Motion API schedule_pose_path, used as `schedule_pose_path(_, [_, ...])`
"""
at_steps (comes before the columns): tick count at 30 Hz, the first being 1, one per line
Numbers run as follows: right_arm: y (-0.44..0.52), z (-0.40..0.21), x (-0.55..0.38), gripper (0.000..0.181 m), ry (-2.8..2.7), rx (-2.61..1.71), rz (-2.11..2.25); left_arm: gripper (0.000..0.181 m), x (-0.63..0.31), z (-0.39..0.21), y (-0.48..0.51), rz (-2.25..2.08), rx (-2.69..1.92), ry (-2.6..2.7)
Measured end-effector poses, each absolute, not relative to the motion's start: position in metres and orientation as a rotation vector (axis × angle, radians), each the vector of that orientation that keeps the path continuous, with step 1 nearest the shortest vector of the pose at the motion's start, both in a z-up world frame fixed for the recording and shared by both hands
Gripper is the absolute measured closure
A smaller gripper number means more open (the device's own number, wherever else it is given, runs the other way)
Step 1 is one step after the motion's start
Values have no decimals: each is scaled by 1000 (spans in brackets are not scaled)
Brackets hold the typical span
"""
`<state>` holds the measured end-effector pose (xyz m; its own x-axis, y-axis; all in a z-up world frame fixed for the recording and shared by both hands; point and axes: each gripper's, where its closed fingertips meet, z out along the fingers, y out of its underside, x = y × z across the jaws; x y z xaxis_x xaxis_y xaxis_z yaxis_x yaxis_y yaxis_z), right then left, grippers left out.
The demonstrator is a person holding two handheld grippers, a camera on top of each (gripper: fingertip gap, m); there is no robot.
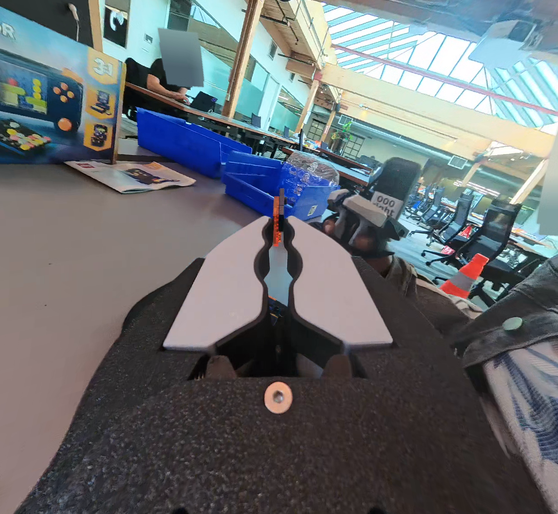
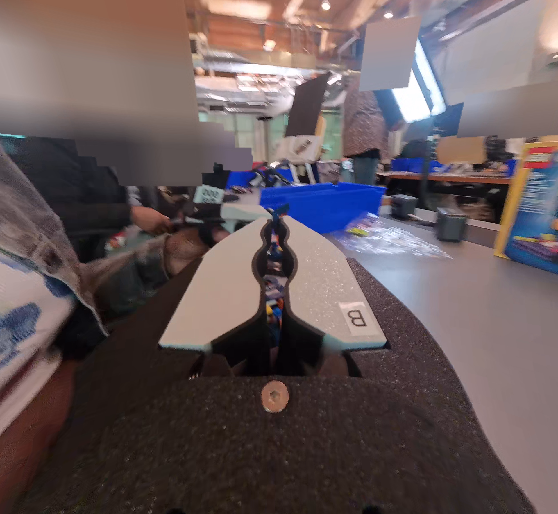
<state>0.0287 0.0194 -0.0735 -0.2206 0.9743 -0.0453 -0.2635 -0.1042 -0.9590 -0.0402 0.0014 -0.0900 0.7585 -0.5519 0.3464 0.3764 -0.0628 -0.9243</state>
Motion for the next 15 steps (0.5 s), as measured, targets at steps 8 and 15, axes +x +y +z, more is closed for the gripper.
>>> schedule_pose_path(8, [168, -59, 166, 177, -839, -1351, 763, 176, -27, -82, -2, -819, -1397, 188])
schedule_pose_path(15, [295, -85, 268, 162, -606, -1760, 471, 176, -16, -79, -2, -820, -1398, 214])
